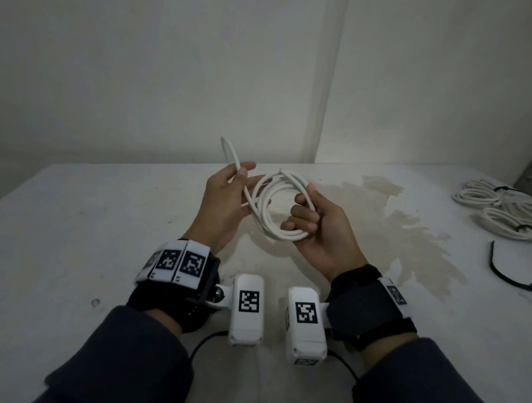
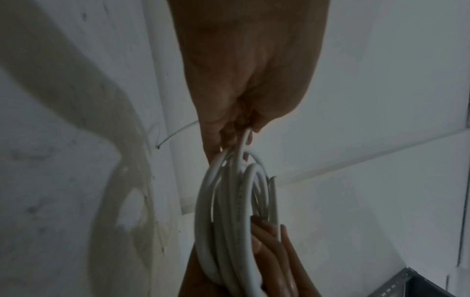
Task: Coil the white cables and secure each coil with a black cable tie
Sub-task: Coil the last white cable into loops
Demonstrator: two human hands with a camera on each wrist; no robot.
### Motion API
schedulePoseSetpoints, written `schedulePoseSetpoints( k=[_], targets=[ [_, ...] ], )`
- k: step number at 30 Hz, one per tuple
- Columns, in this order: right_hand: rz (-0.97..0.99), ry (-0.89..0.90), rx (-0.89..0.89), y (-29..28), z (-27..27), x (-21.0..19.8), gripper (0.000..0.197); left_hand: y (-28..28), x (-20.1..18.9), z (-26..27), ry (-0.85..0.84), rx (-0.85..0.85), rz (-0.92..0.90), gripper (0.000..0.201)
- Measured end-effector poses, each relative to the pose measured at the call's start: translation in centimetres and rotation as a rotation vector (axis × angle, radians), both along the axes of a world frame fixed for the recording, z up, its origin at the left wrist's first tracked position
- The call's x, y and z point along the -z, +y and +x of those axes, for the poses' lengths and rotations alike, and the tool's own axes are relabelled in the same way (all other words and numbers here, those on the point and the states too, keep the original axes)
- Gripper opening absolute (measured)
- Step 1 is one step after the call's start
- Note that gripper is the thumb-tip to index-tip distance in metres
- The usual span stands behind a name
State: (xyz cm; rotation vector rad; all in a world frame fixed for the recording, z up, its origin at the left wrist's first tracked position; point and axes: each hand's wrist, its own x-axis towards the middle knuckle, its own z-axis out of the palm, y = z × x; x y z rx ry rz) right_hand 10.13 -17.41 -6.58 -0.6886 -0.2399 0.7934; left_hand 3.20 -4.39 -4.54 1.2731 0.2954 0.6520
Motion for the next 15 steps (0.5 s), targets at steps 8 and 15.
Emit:
schedulePoseSetpoints(
  k=[8,15],
  targets=[
    [-0.093,-0.085,-0.079,-0.19,-0.38,-0.27,0.034,0.45,-0.33,-0.43,0.015,0.133,0.088,0.025],
    [-0.145,-0.127,-0.065,-0.28,-0.24,-0.07,0.036,0.75,-0.27,-0.73,0.096,0.244,0.115,0.025]
  ],
)
